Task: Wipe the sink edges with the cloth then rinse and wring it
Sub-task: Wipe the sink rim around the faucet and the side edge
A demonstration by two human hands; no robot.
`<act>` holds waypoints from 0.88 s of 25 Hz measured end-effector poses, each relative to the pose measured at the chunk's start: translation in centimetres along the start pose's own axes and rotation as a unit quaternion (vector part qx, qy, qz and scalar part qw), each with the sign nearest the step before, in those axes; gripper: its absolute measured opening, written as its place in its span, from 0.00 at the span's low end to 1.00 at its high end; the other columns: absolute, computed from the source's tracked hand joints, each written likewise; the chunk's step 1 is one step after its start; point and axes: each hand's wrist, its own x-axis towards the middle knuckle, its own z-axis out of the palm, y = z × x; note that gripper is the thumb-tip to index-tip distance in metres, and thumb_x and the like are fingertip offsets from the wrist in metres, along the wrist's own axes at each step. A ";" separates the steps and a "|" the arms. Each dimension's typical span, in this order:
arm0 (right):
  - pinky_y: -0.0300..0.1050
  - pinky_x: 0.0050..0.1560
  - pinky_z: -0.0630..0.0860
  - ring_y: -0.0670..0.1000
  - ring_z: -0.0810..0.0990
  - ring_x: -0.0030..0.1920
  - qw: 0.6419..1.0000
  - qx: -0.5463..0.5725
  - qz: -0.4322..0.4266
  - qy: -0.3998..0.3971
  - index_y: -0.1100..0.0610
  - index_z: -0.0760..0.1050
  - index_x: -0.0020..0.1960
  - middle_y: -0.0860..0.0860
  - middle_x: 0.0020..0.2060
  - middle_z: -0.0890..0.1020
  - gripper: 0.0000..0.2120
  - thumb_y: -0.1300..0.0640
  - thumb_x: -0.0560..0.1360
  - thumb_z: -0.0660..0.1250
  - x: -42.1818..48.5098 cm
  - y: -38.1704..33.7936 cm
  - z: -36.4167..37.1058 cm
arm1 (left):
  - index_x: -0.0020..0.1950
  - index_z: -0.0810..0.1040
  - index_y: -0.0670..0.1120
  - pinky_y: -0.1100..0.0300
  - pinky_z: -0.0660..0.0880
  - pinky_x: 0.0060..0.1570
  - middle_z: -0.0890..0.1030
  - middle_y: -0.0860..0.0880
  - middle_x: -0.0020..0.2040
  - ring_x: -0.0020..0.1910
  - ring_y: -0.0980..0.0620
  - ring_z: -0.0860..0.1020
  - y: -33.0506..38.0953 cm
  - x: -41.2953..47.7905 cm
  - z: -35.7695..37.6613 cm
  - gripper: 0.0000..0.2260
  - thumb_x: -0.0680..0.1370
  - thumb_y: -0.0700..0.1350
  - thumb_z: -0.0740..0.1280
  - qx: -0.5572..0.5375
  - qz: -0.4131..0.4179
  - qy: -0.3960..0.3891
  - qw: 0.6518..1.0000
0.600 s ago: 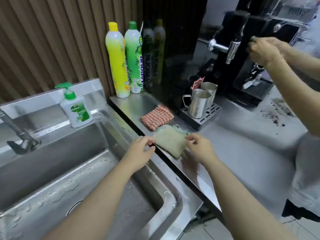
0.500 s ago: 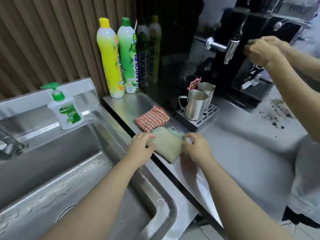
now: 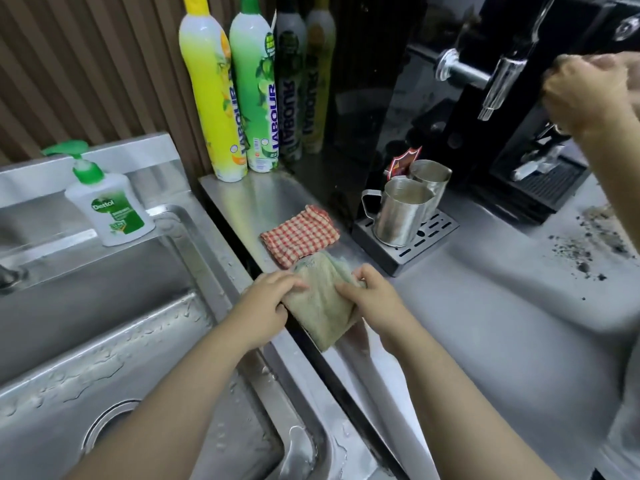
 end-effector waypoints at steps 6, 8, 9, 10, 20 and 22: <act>0.44 0.34 0.80 0.49 0.81 0.35 0.954 0.273 -0.007 -0.120 0.54 0.66 0.46 0.53 0.40 0.80 0.10 0.64 0.74 0.66 -4.4 -6.2 6.8 | 0.58 0.70 0.61 0.75 0.66 0.52 0.76 0.67 0.54 0.56 0.68 0.73 0.0 -9.3 -4.9 0.22 0.71 0.43 0.73 -0.242 -0.015 0.122 0.963; 0.43 0.32 0.80 0.51 0.81 0.38 0.940 0.305 0.008 -0.151 0.54 0.68 0.58 0.54 0.47 0.79 0.12 0.60 0.76 0.66 -6.0 -7.3 10.4 | 0.52 0.76 0.59 0.73 0.70 0.48 0.79 0.64 0.49 0.50 0.64 0.76 -1.1 -12.8 -7.3 0.13 0.71 0.46 0.71 -0.307 -0.033 0.221 0.925; 0.43 0.31 0.79 0.52 0.81 0.38 0.936 0.298 0.012 -0.189 0.54 0.68 0.62 0.56 0.48 0.79 0.14 0.55 0.77 0.64 -7.0 -7.8 12.3 | 0.50 0.76 0.62 0.71 0.72 0.48 0.80 0.63 0.48 0.49 0.63 0.77 -1.9 -14.9 -8.7 0.10 0.71 0.50 0.69 -0.318 -0.046 0.259 0.911; 0.42 0.30 0.77 0.52 0.80 0.35 0.935 0.263 0.014 -0.239 0.55 0.69 0.63 0.58 0.47 0.81 0.16 0.49 0.78 0.61 -8.2 -8.4 14.3 | 0.49 0.77 0.63 0.69 0.73 0.47 0.81 0.63 0.48 0.48 0.63 0.77 -2.8 -17.1 -10.1 0.08 0.71 0.54 0.67 -0.330 -0.059 0.291 0.896; 0.27 0.38 0.72 0.35 0.79 0.41 0.914 0.054 -0.137 -0.377 0.52 0.76 0.55 0.48 0.48 0.79 0.10 0.60 0.75 0.67 -17.4 -9.6 34.9 | 0.56 0.75 0.48 0.51 0.77 0.52 0.82 0.46 0.53 0.52 0.48 0.81 -13.7 -34.1 -18.7 0.12 0.74 0.50 0.66 -0.426 -0.189 0.435 0.771; 0.32 0.39 0.75 0.42 0.81 0.44 0.922 0.102 -0.090 -0.362 0.53 0.73 0.58 0.49 0.50 0.82 0.11 0.63 0.77 0.63 -17.0 -9.2 37.9 | 0.58 0.70 0.47 0.55 0.77 0.45 0.81 0.47 0.49 0.49 0.48 0.80 -15.4 -34.3 -19.2 0.12 0.76 0.44 0.66 -0.442 -0.218 0.447 0.746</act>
